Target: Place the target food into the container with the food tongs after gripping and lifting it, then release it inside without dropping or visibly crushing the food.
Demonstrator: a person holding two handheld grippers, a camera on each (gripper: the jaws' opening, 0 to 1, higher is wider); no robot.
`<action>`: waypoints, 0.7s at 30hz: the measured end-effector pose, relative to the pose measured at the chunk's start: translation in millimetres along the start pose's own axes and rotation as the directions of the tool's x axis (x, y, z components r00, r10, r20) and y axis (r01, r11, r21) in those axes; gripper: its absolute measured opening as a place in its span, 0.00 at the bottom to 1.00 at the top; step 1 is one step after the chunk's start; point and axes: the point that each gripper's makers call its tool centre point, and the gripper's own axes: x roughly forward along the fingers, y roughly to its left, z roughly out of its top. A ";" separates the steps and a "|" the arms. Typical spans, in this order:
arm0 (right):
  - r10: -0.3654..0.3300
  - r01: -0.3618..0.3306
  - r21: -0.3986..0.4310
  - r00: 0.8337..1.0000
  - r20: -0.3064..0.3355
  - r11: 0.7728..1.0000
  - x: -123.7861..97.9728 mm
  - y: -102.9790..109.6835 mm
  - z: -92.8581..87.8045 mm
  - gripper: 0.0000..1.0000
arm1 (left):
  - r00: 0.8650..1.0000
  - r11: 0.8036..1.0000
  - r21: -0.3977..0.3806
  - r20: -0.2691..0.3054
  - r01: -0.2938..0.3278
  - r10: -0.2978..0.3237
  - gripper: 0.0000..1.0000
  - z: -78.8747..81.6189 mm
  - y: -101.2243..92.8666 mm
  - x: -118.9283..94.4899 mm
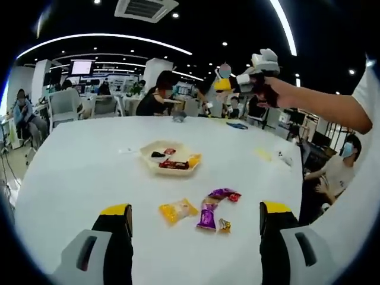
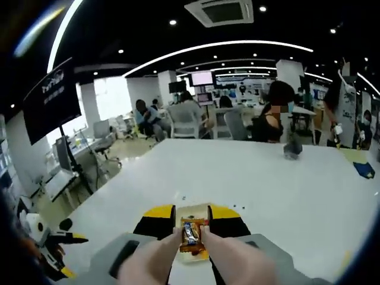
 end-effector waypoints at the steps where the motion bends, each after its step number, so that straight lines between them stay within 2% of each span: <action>1: 0.001 -0.001 -0.002 1.000 -0.003 1.000 2.1 1.4 1.8 0.20 | 1.000 1.000 0.016 -0.014 -0.003 0.003 0.88 -1.8 0.3 0.4; 4: 0.012 -0.012 -0.009 1.000 0.005 1.000 5.8 14.1 11.3 0.20 | 1.000 1.000 0.028 -0.012 -0.006 0.006 0.89 1.9 -0.4 -0.2; 6: 0.021 -0.021 -0.009 1.000 0.013 1.000 17.7 15.4 24.2 0.20 | 1.000 1.000 0.019 0.000 -0.014 0.014 0.89 5.3 2.7 2.1; 8: 0.022 -0.022 -0.010 1.000 0.012 1.000 21.7 16.3 27.9 0.20 | 1.000 1.000 0.016 -0.004 -0.016 0.016 0.89 5.6 3.5 3.4; 10: 0.026 -0.025 -0.019 1.000 0.017 0.999 36.9 18.6 39.2 0.20 | 1.000 1.000 0.012 0.001 -0.014 0.014 0.89 7.9 4.4 2.2; 13: 0.030 -0.030 -0.015 0.999 0.019 0.999 58.8 10.4 43.5 0.20 | 1.000 1.000 0.011 -0.011 -0.016 0.016 0.88 5.0 6.7 0.2; 17: 0.037 -0.037 -0.030 0.999 0.007 0.999 75.1 7.8 47.6 0.20 | 0.999 0.999 0.006 -0.020 -0.033 0.033 0.88 0.7 9.2 -6.5; 21: 0.045 -0.045 -0.028 0.999 -0.004 0.999 85.7 4.2 45.0 0.20 | 0.997 0.997 -0.031 -0.020 -0.074 0.074 0.88 -4.8 17.3 -12.0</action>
